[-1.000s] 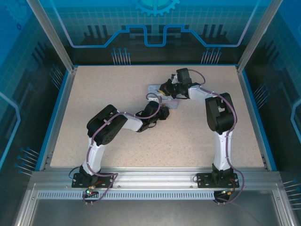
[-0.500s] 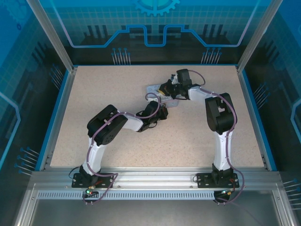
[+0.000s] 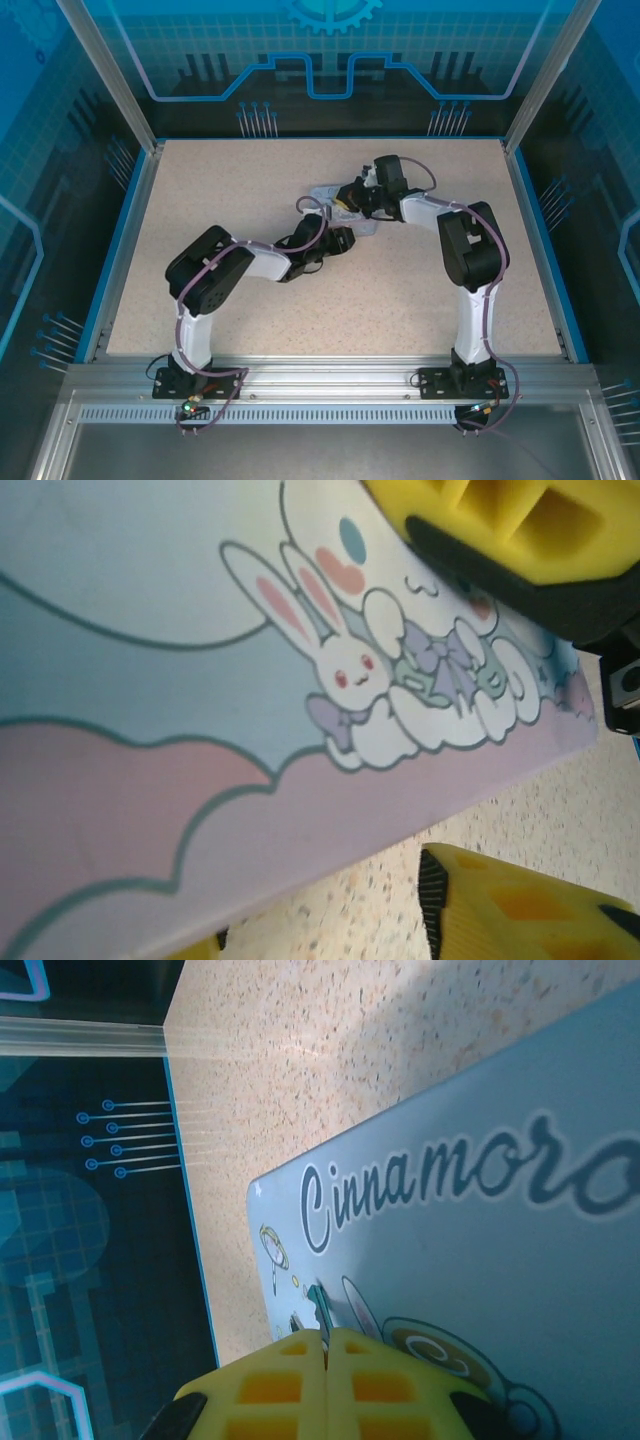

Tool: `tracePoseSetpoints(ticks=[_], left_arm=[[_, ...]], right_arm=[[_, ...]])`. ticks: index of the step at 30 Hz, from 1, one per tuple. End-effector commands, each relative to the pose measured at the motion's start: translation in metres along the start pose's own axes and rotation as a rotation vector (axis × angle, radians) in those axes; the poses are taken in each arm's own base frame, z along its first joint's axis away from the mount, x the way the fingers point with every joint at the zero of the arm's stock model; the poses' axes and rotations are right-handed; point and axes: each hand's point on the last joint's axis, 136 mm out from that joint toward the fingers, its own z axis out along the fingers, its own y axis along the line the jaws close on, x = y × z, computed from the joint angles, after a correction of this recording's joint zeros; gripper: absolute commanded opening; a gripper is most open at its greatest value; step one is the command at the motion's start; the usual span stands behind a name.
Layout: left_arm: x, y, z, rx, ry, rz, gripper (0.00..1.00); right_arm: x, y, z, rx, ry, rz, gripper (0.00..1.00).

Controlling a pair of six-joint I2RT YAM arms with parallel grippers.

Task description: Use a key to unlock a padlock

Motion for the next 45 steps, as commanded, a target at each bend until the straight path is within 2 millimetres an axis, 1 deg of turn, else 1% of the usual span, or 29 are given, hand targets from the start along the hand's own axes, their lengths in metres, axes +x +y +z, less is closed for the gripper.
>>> tracePoseSetpoints(ticks=[1, 5, 10, 13, 15, 23, 28, 33, 39, 42, 45], left_arm=[[-0.010, 0.006, -0.018, 0.006, 0.008, 0.041, 0.56], [0.000, 0.015, -0.027, -0.001, 0.058, 0.103, 0.58], [0.014, 0.025, -0.030, -0.021, 0.100, 0.186, 0.59], [0.019, 0.031, -0.027, -0.040, 0.115, 0.257, 0.59], [0.020, 0.030, -0.023, -0.037, 0.115, 0.310, 0.59], [0.017, 0.033, -0.003, -0.050, 0.091, 0.443, 0.59], [0.017, 0.027, 0.008, -0.037, 0.074, 0.497, 0.59], [0.020, 0.018, 0.014, 0.003, 0.063, 0.472, 0.60], [0.019, -0.007, 0.013, 0.126, 0.049, 0.343, 0.60], [0.015, -0.020, 0.013, 0.174, 0.049, 0.302, 0.60], [0.014, -0.027, 0.013, 0.198, 0.048, 0.282, 0.60]], right_arm=[[0.032, -0.029, 0.007, 0.095, 0.051, 0.073, 0.00], [0.040, -0.031, 0.008, 0.116, 0.042, 0.086, 0.00], [0.042, -0.034, 0.014, 0.122, 0.045, 0.111, 0.00], [0.042, -0.033, 0.016, 0.124, 0.048, 0.112, 0.00], [0.042, -0.034, 0.016, 0.128, 0.048, 0.112, 0.00], [0.045, -0.036, 0.017, 0.149, 0.054, 0.113, 0.00], [0.047, -0.038, 0.017, 0.168, 0.059, 0.110, 0.00], [0.049, -0.040, 0.016, 0.184, 0.063, 0.102, 0.00], [0.052, -0.043, 0.014, 0.200, 0.067, 0.096, 0.00], [0.053, -0.046, 0.013, 0.210, 0.066, 0.094, 0.00], [0.054, -0.047, 0.014, 0.212, 0.068, 0.096, 0.00]])
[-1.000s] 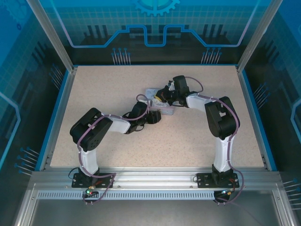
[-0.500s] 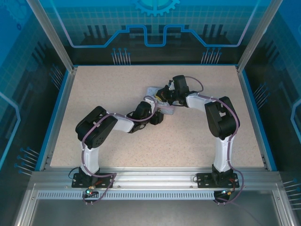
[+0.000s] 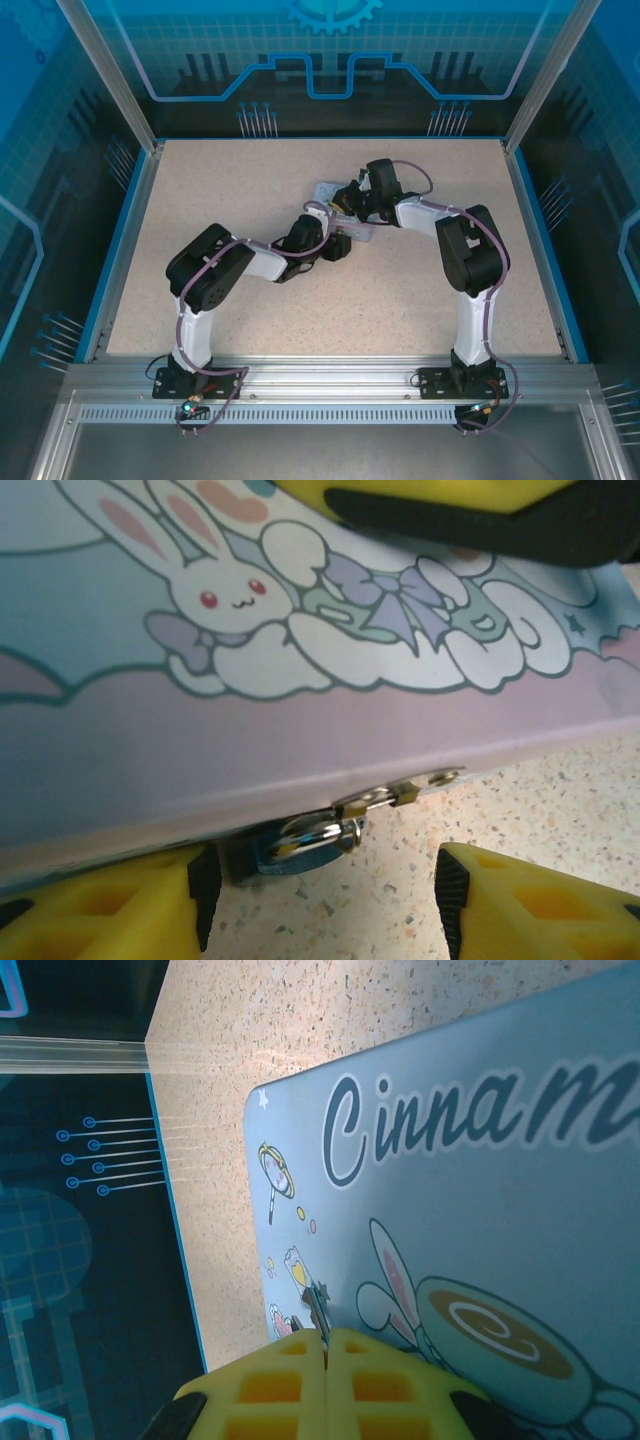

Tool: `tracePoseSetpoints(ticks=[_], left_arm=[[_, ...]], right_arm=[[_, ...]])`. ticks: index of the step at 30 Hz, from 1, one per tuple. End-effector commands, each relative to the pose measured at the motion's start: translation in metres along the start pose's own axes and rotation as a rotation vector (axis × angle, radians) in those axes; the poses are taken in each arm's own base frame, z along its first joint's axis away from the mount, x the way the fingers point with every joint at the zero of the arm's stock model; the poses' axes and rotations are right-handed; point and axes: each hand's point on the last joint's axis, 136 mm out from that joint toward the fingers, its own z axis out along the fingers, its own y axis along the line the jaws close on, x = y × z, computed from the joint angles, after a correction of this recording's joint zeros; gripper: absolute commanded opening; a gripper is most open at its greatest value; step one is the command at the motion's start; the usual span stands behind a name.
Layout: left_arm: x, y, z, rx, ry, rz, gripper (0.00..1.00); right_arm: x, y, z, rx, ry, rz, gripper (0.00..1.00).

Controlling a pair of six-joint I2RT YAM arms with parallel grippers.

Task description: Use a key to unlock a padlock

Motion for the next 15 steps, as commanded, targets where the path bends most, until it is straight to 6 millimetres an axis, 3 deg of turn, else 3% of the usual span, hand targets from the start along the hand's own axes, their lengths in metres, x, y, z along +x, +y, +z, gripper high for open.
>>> tracePoseSetpoints(ticks=[1, 9, 15], left_arm=[[-0.007, -0.038, 0.009, 0.167, -0.005, -0.046, 0.60], [0.000, -0.056, 0.013, 0.207, 0.038, -0.019, 0.59], [0.003, -0.040, 0.021, 0.122, 0.026, -0.035, 0.59]], right_arm=[[0.044, -0.048, 0.010, 0.164, 0.119, 0.066, 0.00], [0.045, -0.047, 0.010, 0.159, 0.120, 0.069, 0.00], [0.045, -0.047, 0.011, 0.158, 0.120, 0.067, 0.00]])
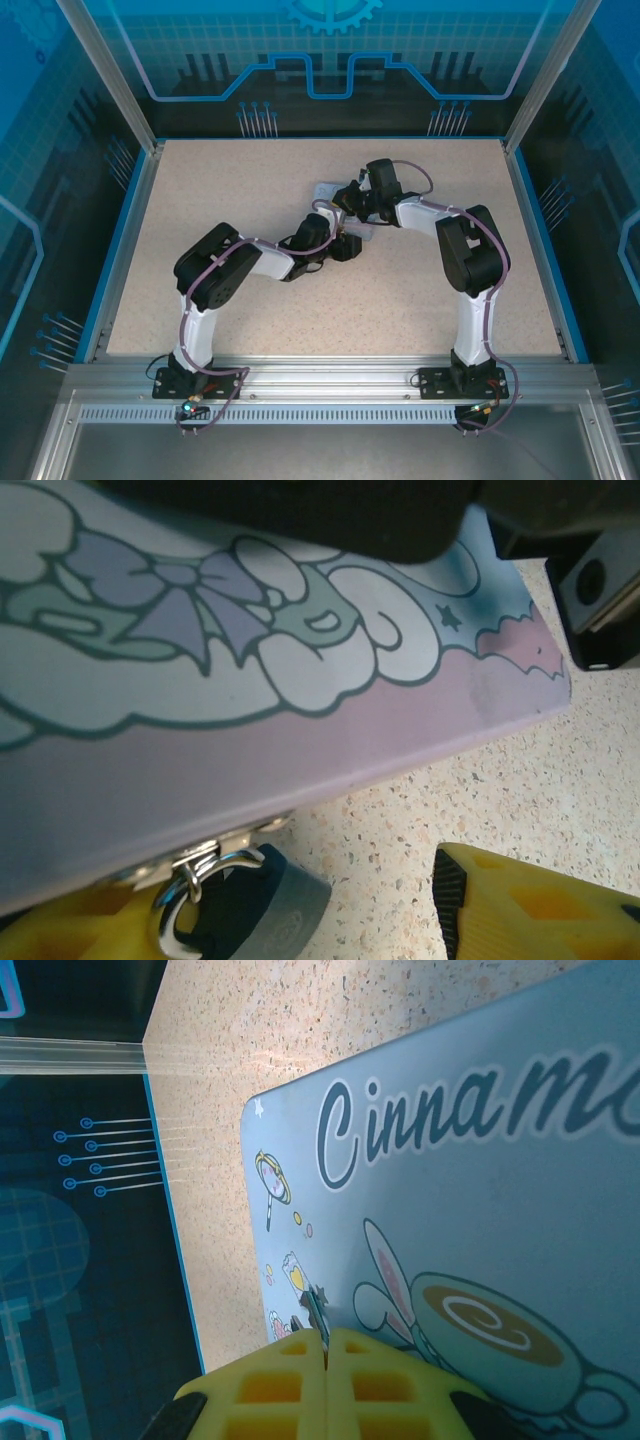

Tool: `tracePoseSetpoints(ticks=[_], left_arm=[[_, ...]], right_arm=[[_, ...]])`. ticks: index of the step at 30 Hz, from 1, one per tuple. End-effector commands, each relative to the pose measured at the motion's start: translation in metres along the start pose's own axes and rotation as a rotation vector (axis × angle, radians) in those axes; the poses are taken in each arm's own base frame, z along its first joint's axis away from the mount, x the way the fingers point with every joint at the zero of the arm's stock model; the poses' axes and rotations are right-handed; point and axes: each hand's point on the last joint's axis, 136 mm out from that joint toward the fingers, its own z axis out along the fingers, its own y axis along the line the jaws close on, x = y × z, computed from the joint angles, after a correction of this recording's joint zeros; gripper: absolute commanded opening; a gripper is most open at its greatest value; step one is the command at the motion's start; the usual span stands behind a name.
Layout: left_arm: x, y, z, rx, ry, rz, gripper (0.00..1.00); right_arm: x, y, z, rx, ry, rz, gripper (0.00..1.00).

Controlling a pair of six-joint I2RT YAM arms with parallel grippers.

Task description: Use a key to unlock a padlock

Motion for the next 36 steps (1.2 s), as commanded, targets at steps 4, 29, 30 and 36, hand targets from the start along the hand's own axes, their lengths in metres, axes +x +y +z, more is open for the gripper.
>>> tracePoseSetpoints(ticks=[4, 29, 30, 36], left_arm=[[0.001, -0.003, 0.012, -0.006, -0.016, -0.044, 0.59], [0.008, 0.022, 0.011, -0.096, -0.076, -0.217, 0.27], [0.008, 0.022, 0.012, -0.097, -0.076, -0.218, 0.26], [0.004, 0.020, 0.012, -0.091, -0.083, -0.226, 0.18]], right_arm=[[0.046, -0.046, 0.012, 0.152, 0.124, 0.069, 0.00], [0.047, -0.049, 0.015, 0.152, 0.131, 0.071, 0.00], [0.047, -0.049, 0.015, 0.152, 0.131, 0.071, 0.00], [0.047, -0.051, 0.015, 0.154, 0.132, 0.071, 0.00]])
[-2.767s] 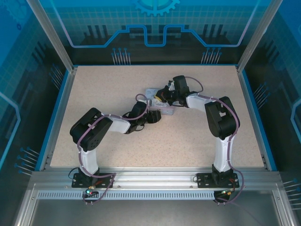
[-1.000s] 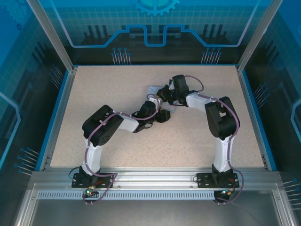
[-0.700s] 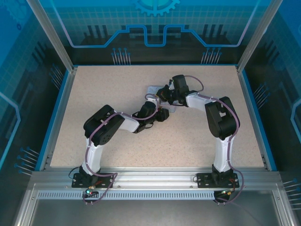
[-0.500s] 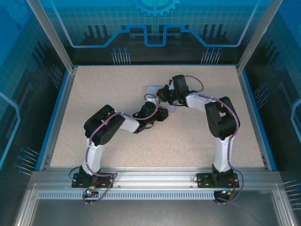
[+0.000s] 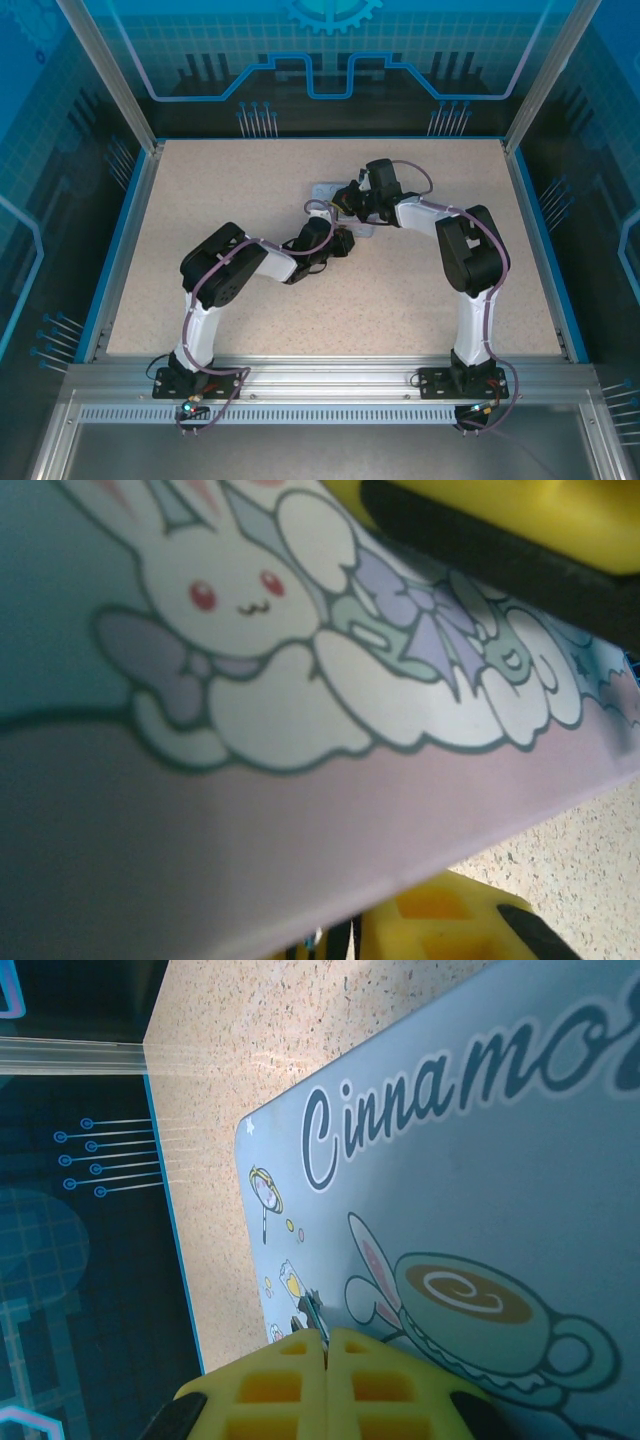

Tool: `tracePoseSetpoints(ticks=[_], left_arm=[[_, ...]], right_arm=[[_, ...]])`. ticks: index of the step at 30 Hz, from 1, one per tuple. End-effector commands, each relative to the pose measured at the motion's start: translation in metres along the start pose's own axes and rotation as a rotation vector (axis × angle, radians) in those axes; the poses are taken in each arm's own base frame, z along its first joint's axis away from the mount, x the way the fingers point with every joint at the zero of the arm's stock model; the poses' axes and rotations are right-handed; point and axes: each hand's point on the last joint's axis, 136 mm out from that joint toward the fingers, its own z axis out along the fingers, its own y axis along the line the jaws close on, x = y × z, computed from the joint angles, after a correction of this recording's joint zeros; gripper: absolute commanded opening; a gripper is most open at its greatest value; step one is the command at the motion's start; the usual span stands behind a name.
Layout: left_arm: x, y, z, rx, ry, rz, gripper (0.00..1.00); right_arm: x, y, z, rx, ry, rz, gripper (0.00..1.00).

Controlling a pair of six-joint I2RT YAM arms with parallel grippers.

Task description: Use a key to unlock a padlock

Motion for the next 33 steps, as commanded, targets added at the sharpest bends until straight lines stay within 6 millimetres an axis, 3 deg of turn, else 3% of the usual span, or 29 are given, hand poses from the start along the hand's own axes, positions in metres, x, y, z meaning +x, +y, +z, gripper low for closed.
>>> tracePoseSetpoints(ticks=[1, 7, 13, 19, 23, 27, 33], left_arm=[[0.009, 0.003, 0.003, -0.003, 0.010, -0.022, 0.15], [0.002, -0.010, -0.006, 0.026, 0.032, -0.059, 0.04], [-0.009, -0.027, -0.026, 0.073, 0.068, -0.159, 0.00], [-0.020, -0.030, -0.045, 0.093, 0.086, -0.269, 0.00], [-0.028, -0.033, -0.051, 0.102, 0.097, -0.342, 0.00], [-0.035, -0.037, -0.053, 0.111, 0.098, -0.375, 0.00], [-0.053, -0.047, -0.058, 0.186, 0.092, -0.464, 0.00]], right_arm=[[0.047, -0.050, 0.015, 0.153, 0.134, 0.073, 0.00], [0.041, -0.042, 0.015, 0.134, 0.124, 0.068, 0.00], [0.003, -0.013, 0.005, 0.048, 0.056, 0.069, 0.00], [-0.049, 0.033, -0.030, -0.078, -0.053, 0.037, 0.00], [-0.068, 0.053, -0.065, -0.146, -0.111, 0.011, 0.00], [-0.064, 0.059, -0.094, -0.194, -0.120, 0.007, 0.00], [-0.014, 0.059, -0.130, -0.261, -0.062, -0.015, 0.00]])
